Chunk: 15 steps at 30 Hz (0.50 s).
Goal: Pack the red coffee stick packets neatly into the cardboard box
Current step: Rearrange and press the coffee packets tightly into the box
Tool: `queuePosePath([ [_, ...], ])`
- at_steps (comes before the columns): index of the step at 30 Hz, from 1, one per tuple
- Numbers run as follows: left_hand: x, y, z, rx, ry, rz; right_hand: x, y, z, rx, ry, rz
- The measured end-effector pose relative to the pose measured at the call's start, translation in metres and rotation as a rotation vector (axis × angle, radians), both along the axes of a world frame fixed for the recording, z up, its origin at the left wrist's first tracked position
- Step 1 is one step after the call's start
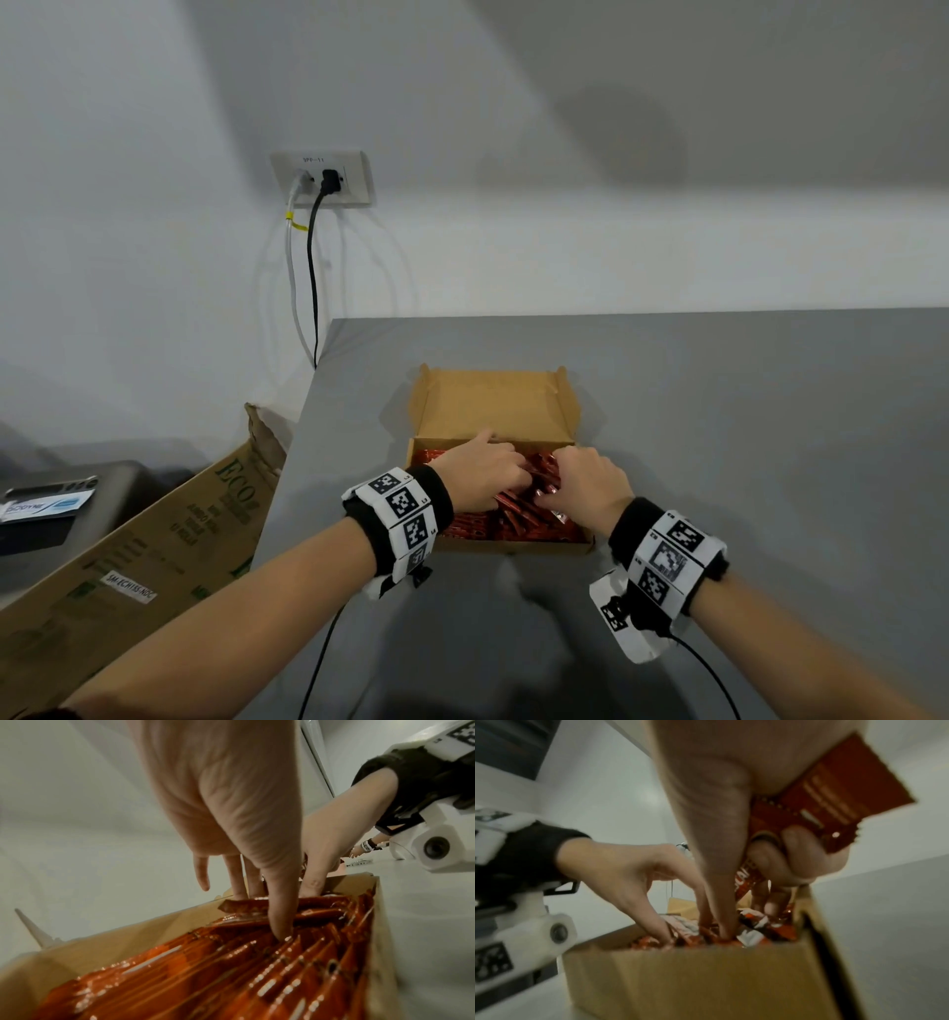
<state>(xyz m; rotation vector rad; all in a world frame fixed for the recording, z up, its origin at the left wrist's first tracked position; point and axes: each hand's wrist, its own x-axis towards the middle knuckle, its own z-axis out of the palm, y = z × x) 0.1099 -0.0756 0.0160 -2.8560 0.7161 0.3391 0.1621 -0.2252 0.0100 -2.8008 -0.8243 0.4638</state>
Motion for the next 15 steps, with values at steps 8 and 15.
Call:
queuePosePath([
  [8,-0.005,0.029,0.012,-0.573,-0.041,0.342,0.012,-0.009,0.009,0.257,0.036,-0.097],
  [15,-0.034,0.039,0.005,-1.005,-0.070,0.598,0.014,-0.001,0.010,0.483,0.077,-0.059],
])
